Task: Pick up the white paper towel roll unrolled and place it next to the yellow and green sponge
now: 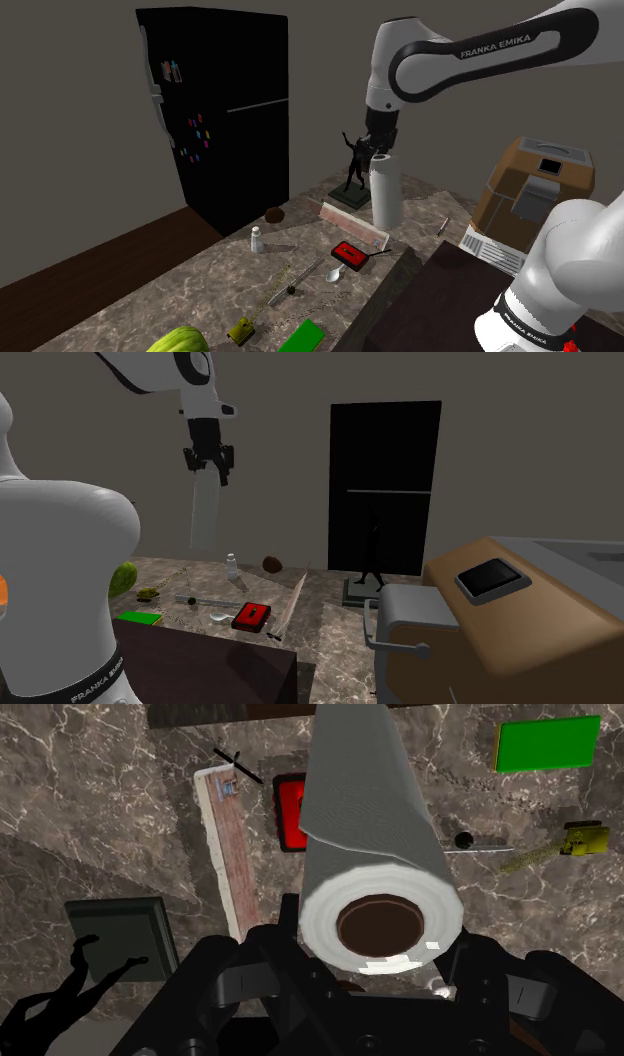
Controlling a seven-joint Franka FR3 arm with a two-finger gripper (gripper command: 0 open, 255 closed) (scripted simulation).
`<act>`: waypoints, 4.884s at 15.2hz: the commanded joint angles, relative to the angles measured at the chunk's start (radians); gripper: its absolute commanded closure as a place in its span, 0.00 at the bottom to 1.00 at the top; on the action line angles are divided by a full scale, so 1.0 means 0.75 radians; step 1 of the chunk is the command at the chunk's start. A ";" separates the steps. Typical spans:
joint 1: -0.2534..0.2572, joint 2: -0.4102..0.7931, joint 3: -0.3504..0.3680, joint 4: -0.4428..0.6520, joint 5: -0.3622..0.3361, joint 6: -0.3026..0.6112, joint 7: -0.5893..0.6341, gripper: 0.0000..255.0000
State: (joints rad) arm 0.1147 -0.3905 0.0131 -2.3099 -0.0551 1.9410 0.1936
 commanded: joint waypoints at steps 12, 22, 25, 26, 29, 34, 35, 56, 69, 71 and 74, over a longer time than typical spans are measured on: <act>0.170 0.068 0.304 0.071 0.101 -0.017 0.425 1.00; 0.170 0.117 0.317 -0.067 0.094 0.168 0.440 1.00; 0.169 0.138 0.321 -0.104 0.090 0.225 0.447 1.00; 0.169 0.146 0.323 -0.115 0.089 0.244 0.449 1.00; 0.168 0.171 0.327 -0.148 0.083 0.302 0.456 1.00; 0.164 0.220 0.335 -0.198 0.070 0.399 0.471 1.00; 0.164 0.231 0.337 -0.207 0.067 0.419 0.474 1.00; 0.138 0.542 0.354 -0.324 -0.086 0.832 0.604 1.00; 0.143 0.694 0.329 -0.328 -0.206 0.977 0.697 1.00; 0.143 0.694 0.329 -0.328 -0.206 0.977 0.697 1.00; 0.143 0.694 0.329 -0.328 -0.206 0.977 0.697 0.00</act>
State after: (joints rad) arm 0.2217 0.1300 0.2599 -2.5558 -0.2093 2.6737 0.7160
